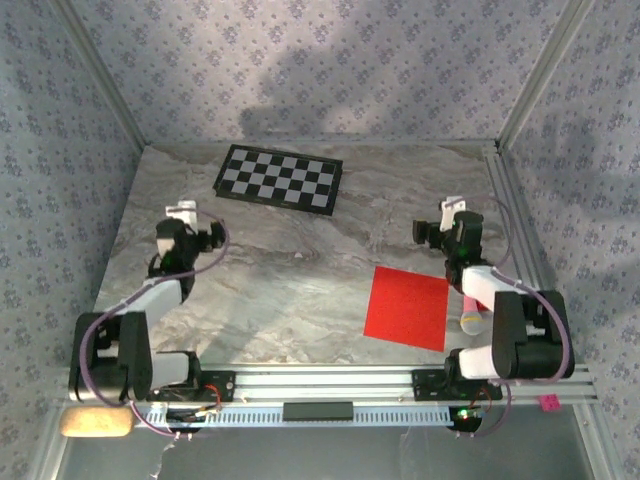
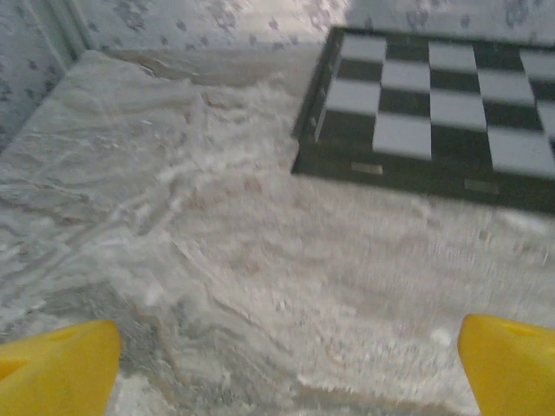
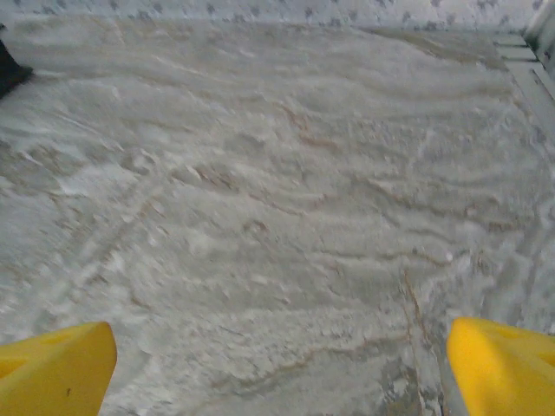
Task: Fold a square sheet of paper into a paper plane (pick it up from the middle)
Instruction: Move the square sheet of paper to the center of the table.
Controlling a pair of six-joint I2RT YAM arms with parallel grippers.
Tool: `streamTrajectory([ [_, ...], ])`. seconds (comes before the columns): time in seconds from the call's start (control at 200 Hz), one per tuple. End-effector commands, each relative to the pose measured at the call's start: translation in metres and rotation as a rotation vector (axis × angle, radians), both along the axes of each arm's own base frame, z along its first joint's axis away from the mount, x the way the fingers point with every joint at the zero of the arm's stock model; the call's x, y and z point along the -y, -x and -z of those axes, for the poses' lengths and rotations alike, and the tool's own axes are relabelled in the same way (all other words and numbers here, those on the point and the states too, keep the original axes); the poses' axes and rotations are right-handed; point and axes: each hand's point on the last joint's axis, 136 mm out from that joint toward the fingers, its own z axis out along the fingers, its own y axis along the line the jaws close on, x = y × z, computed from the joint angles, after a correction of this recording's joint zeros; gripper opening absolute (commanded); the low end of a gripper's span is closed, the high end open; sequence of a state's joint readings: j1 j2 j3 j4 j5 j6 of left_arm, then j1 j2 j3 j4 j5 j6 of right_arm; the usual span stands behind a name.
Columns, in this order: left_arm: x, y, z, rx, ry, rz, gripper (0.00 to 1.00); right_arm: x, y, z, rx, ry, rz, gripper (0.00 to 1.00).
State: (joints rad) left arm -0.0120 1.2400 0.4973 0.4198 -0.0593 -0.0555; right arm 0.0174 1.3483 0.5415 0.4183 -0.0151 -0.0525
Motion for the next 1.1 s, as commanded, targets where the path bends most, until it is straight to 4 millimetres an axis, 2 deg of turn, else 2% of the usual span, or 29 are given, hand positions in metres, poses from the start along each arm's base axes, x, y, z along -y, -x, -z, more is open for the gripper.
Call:
streamTrajectory([
  [0.0, -0.016, 0.02, -0.002, -0.18, 0.105, -0.17, 0.99, -0.015, 0.02, -0.013, -0.128, -0.014, -0.021, 1.0],
  [0.065, -0.017, 0.025, -0.008, -0.209, 0.179, -0.216, 1.0, -0.014, 0.03, -0.024, -0.175, -0.1, 0.045, 1.0],
  [0.14, -0.001, 0.03, -0.012, -0.232, 0.27, -0.158, 1.0, -0.02, 0.045, -0.029, -0.284, -0.282, 0.106, 1.0],
  [0.185, 0.013, 0.032, -0.014, -0.229, 0.33, -0.094, 1.0, -0.03, 0.056, -0.024, -0.362, -0.385, 0.1, 1.0],
  [0.235, 0.029, 0.036, -0.015, -0.221, 0.401, -0.025, 1.0, -0.049, 0.066, -0.016, -0.423, -0.502, 0.043, 1.0],
  [0.29, 0.039, 0.042, -0.018, -0.216, 0.478, 0.002, 1.0, -0.061, 0.08, -0.004, -0.516, -0.581, 0.034, 1.0],
  [0.39, 0.063, 0.059, -0.019, -0.239, 0.558, 0.108, 1.0, -0.067, 0.105, 0.011, -0.636, -0.591, 0.067, 1.0],
  [0.475, 0.085, 0.076, -0.015, -0.292, 0.57, 0.191, 1.0, -0.074, 0.127, 0.025, -0.684, -0.525, 0.109, 1.0],
  [0.61, 0.125, 0.103, 0.001, -0.403, 0.583, 0.319, 1.0, -0.073, 0.155, 0.05, -0.747, -0.48, 0.238, 0.99],
  [0.7, 0.144, 0.118, 0.01, -0.455, 0.554, 0.367, 1.0, -0.069, 0.169, 0.066, -0.809, -0.448, 0.29, 0.98],
  [0.795, 0.151, 0.122, 0.017, -0.463, 0.52, 0.37, 1.0, -0.074, 0.18, 0.082, -0.86, -0.448, 0.29, 0.96],
  [0.86, 0.152, 0.121, 0.018, -0.461, 0.506, 0.363, 0.99, -0.081, 0.177, 0.087, -0.864, -0.463, 0.267, 0.95],
  [1.099, 0.137, 0.11, 0.008, -0.419, 0.429, 0.29, 1.0, -0.107, 0.174, 0.101, -0.925, -0.489, 0.222, 0.93],
])
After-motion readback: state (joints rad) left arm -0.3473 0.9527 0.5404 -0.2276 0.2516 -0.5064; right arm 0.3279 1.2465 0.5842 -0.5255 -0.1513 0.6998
